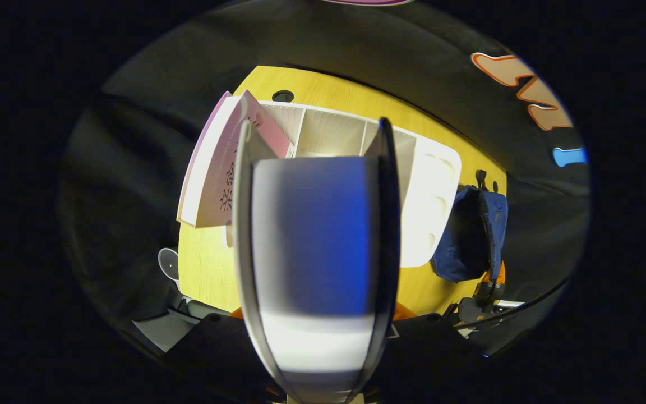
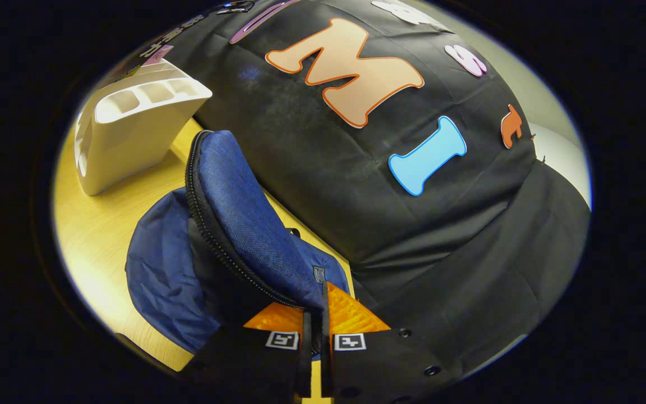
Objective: Open the schoolbag, grab two books from the bookshelf and put them into the schoolbag.
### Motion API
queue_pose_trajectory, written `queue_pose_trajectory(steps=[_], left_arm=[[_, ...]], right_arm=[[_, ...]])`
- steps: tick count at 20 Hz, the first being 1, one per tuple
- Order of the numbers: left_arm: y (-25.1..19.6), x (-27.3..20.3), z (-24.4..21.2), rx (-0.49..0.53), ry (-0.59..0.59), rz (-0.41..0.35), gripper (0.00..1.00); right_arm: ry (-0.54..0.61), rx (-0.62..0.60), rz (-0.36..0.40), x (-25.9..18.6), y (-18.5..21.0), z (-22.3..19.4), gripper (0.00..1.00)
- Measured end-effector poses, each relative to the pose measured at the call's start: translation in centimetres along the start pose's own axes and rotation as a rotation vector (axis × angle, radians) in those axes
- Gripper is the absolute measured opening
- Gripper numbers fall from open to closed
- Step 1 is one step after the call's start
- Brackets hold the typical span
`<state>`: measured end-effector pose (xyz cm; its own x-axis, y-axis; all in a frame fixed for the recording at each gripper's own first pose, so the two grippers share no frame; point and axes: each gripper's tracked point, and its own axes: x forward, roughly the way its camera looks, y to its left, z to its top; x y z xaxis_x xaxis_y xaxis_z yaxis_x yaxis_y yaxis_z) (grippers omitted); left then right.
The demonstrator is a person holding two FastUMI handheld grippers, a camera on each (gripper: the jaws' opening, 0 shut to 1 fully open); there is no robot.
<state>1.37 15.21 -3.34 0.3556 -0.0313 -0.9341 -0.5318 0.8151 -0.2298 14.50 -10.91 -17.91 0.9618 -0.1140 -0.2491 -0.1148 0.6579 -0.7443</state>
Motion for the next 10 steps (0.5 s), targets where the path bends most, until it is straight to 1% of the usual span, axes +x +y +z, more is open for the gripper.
queue_pose_trajectory(steps=[3,5,7,10], left_arm=[[0.0,-1.7,-1.2,-0.011,-0.033,0.003,0.44],[-0.8,-3.2,-2.0,-0.021,-0.051,-0.017,0.44],[-2.2,-4.7,-2.6,-0.022,-0.077,-0.058,0.45],[-5.5,-6.0,-3.3,0.005,-0.119,-0.136,0.45]], right_arm=[[-0.015,0.019,0.0,0.0,-0.5,0.2,0.09],[-0.021,0.033,0.001,-0.1,-1.0,0.1,0.09],[-0.023,0.048,0.004,-0.1,-1.3,0.0,0.1],[-0.027,0.069,0.01,-0.3,-1.7,-0.2,0.1]])
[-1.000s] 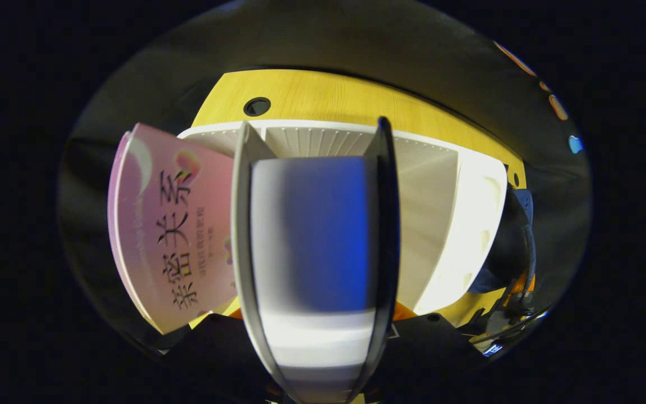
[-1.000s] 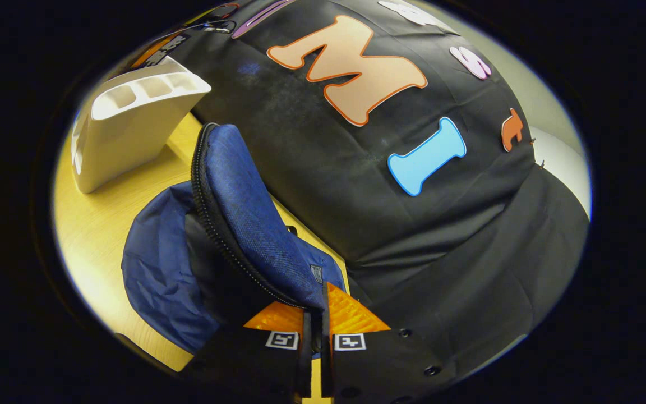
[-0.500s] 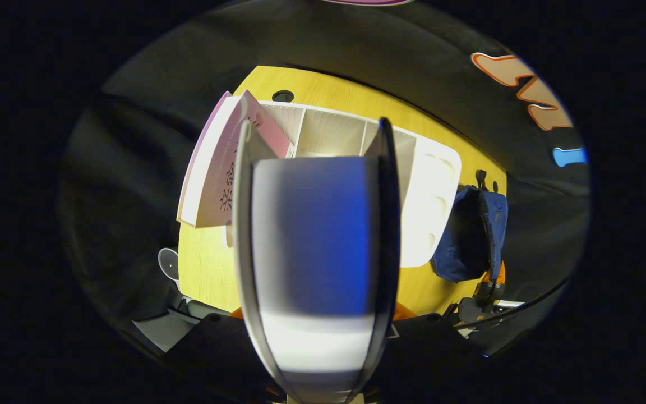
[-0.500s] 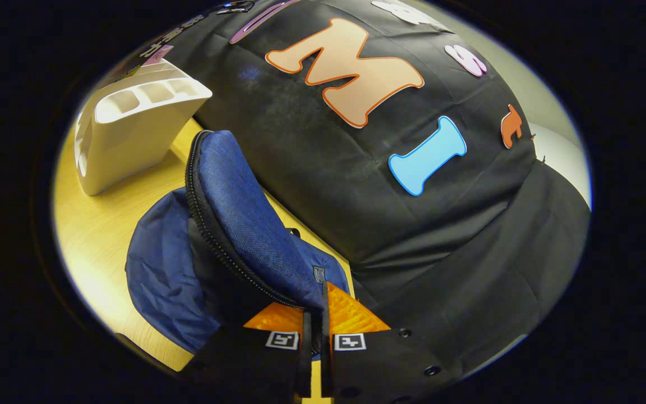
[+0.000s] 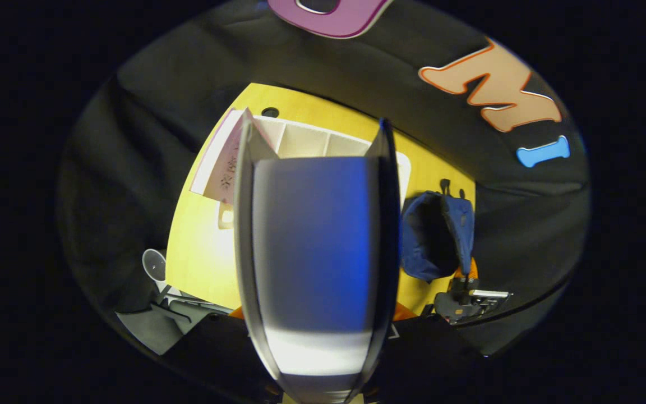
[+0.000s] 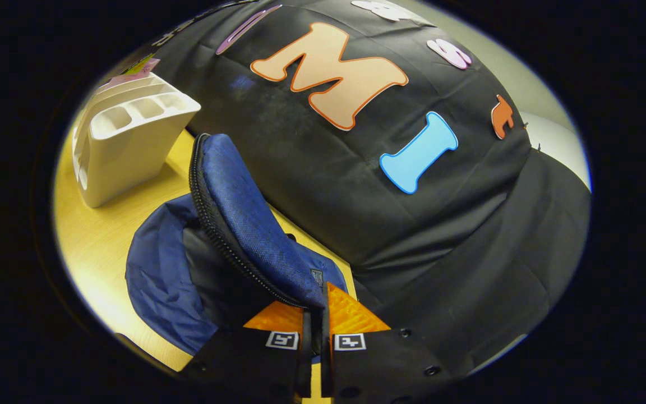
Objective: Open the schoolbag, grab two books from the bookshelf and put them into the schoolbag.
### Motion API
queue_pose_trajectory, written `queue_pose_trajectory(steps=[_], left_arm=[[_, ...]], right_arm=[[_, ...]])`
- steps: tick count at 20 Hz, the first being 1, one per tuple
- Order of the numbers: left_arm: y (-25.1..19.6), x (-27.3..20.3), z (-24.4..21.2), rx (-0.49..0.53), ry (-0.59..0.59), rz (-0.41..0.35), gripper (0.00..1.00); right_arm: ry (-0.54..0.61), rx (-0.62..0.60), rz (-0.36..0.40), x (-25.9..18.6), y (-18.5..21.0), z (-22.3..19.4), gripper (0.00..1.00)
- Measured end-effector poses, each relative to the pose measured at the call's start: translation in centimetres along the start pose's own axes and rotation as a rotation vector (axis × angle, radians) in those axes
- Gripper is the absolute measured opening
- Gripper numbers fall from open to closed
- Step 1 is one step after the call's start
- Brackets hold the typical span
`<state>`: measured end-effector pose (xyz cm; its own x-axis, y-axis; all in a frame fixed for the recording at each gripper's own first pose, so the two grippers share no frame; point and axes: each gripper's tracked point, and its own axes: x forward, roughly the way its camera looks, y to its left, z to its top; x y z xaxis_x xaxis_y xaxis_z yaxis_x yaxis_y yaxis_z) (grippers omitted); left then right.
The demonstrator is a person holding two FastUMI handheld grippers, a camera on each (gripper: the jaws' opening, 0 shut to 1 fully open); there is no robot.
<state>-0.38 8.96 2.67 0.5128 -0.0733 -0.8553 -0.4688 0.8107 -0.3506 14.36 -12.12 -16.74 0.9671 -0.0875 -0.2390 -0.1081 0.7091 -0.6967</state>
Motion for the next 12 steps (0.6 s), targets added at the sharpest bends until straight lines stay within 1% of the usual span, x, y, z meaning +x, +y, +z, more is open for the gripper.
queue_pose_trajectory(steps=[4,8,12], left_arm=[[-5.1,0.9,-0.9,0.032,-0.004,-0.118,0.45],[-10.7,5.2,-1.2,0.041,-0.018,-0.266,0.45],[-14.8,9.6,-1.4,0.035,-0.023,-0.368,0.46]], right_arm=[[-0.007,0.045,0.001,0.0,-0.8,0.1,0.1],[-0.01,0.091,0.006,0.2,-1.2,0.3,0.1],[-0.01,0.112,0.011,0.3,-1.4,0.4,0.09]])
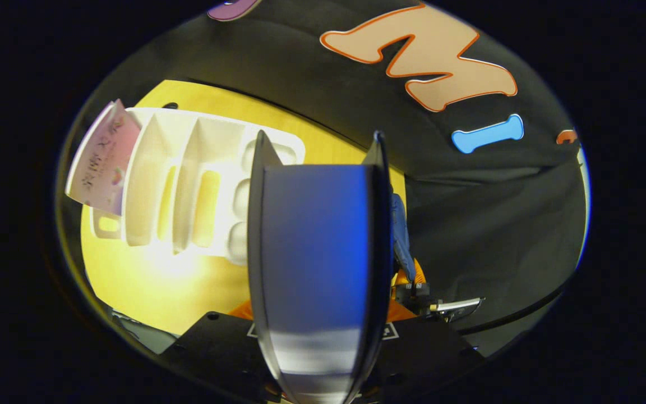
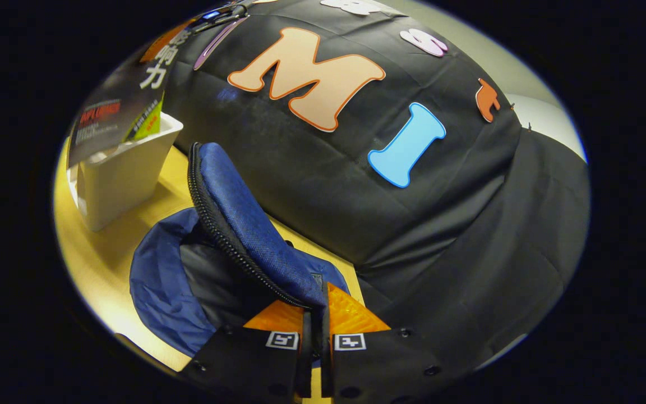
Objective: Open the schoolbag, grab two books from the bookshelf and put them into the schoolbag.
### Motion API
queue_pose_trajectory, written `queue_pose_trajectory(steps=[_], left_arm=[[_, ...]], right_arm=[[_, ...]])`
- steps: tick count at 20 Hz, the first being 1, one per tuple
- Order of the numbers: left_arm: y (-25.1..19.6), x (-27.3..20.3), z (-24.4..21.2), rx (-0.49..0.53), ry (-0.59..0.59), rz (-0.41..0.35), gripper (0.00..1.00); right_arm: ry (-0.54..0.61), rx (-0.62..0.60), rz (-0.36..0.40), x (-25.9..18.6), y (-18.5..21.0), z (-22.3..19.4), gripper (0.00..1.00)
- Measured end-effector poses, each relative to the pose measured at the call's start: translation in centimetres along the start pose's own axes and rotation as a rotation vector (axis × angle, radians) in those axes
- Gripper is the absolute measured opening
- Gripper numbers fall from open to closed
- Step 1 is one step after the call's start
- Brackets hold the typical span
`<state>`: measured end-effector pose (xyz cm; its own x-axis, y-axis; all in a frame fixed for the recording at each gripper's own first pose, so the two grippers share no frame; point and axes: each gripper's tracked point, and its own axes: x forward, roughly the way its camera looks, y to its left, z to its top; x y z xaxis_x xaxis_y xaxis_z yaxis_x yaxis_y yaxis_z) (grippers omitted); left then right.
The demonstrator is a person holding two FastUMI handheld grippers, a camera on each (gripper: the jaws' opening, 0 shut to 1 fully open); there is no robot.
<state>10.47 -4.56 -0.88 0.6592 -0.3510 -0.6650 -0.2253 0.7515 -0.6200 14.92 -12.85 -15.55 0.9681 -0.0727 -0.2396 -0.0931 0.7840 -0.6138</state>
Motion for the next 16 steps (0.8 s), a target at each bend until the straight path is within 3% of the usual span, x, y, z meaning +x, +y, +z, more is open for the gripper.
queue_pose_trajectory(steps=[4,10,16], left_arm=[[-2.9,5.9,-0.1,0.001,-0.013,-0.092,0.46],[-4.5,14.6,-1.2,0.001,-0.021,-0.149,0.46],[-7.3,20.2,-1.6,-0.047,-0.11,-0.312,0.47]], right_arm=[[0.001,0.029,0.008,0.0,-0.2,0.3,0.1],[-0.013,0.11,0.019,0.1,-0.5,0.8,0.1],[-0.04,0.2,0.039,0.4,-1.2,1.5,0.11]])
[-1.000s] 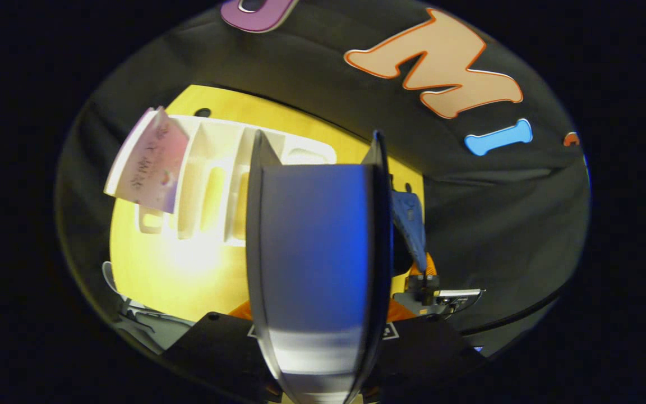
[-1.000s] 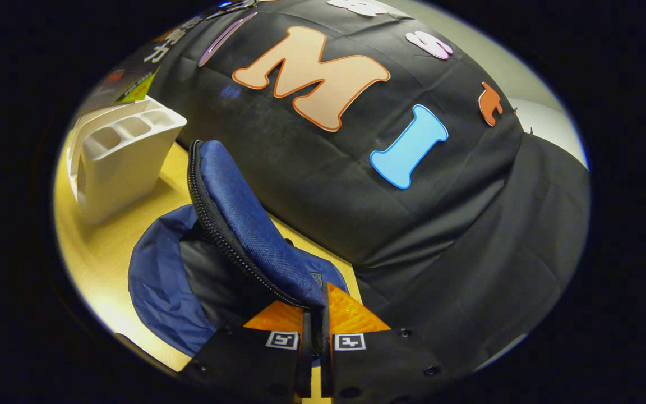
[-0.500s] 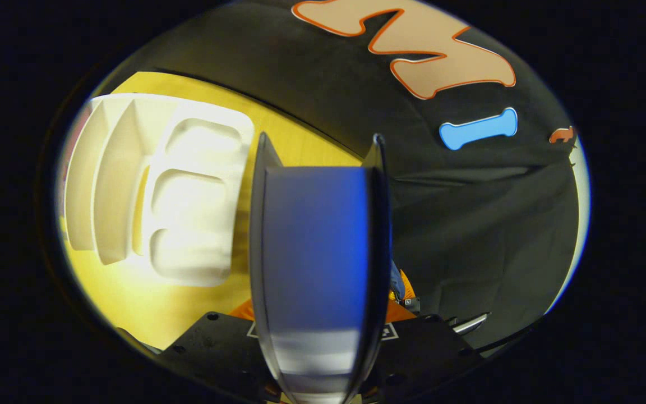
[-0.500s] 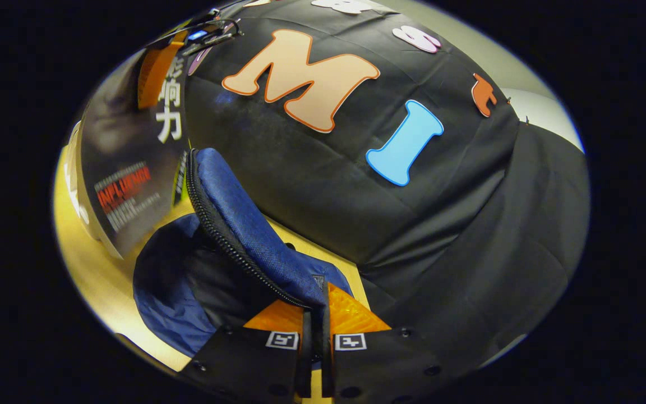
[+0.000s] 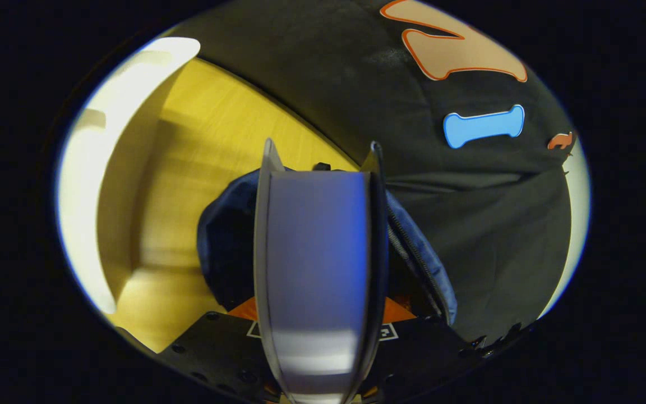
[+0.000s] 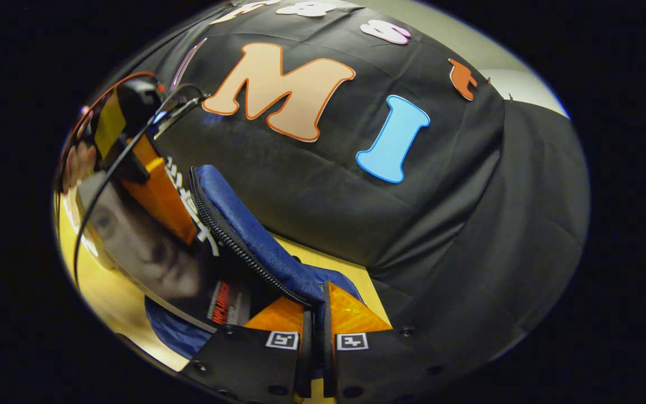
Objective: Open the schoolbag, grab two books from the bookshelf and put them into the schoolbag.
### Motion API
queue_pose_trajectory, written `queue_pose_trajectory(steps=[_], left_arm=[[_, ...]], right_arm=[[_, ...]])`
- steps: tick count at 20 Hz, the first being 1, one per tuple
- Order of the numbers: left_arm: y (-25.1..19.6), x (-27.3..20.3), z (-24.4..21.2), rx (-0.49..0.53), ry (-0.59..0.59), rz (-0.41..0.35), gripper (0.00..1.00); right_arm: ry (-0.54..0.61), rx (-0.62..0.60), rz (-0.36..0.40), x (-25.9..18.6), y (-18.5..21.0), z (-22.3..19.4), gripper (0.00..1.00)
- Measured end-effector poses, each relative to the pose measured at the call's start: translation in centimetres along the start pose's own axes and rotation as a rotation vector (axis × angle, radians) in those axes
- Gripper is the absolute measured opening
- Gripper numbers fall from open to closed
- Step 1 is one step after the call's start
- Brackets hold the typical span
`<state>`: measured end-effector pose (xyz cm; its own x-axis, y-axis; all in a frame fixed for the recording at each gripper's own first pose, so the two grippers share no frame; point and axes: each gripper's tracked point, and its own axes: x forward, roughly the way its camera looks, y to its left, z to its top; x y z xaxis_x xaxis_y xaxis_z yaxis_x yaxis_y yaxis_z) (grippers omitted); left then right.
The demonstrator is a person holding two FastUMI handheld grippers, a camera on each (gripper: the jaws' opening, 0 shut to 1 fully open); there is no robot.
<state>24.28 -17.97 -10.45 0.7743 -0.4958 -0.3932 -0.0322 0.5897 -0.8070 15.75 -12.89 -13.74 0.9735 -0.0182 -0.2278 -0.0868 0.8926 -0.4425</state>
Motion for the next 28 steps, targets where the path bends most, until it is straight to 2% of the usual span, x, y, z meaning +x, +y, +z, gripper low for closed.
queue_pose_trajectory(steps=[3,6,10,11,12,15,17,19,22,25,26,28], left_arm=[[-0.7,2.5,0.1,0.008,-0.064,-0.076,0.47],[0.0,5.4,-0.5,-0.011,-0.087,-0.092,0.47],[1.1,8.6,-1.6,-0.076,-0.061,-0.125,0.48],[1.2,9.1,-2.0,-0.076,-0.053,-0.139,0.48],[1.3,9.6,-2.3,-0.072,-0.049,-0.154,0.48],[1.5,11.9,-2.2,-0.1,-0.043,-0.195,0.48],[2.6,13.0,-2.4,-0.121,-0.049,-0.18,0.48],[3.1,13.6,-2.8,-0.172,-0.037,-0.19,0.48],[4.7,14.4,-3.3,-0.193,-0.022,-0.147,0.48],[5.7,13.8,-3.7,-0.167,0.006,-0.075,0.63],[6.1,13.3,-3.7,-0.159,0.017,-0.048,0.65],[6.4,12.3,-3.1,-0.144,0.009,-0.024,0.65]], right_arm=[[-0.02,0.067,0.008,-0.4,-0.2,0.4,0.11],[-0.027,0.125,0.018,-0.9,0.3,0.5,0.13],[-0.033,0.143,0.031,-1.4,0.7,0.4,0.13],[-0.032,0.156,0.031,-1.5,0.7,0.4,0.17],[-0.032,0.168,0.025,-1.7,0.5,0.4,0.14],[-0.024,0.207,0.019,-1.9,0.3,0.1,0.15],[-0.019,0.221,0.019,-1.9,0.4,-0.2,0.18],[-0.01,0.21,0.017,-2.0,0.5,-0.6,0.15],[0.004,0.205,0.018,-2.1,0.6,-1.1,0.14],[0.003,0.182,0.005,-2.2,0.2,-1.2,0.15],[0.005,0.177,0.0,-2.1,0.1,-1.2,0.12],[0.007,0.179,-0.011,-1.8,-0.1,-1.2,0.15]])
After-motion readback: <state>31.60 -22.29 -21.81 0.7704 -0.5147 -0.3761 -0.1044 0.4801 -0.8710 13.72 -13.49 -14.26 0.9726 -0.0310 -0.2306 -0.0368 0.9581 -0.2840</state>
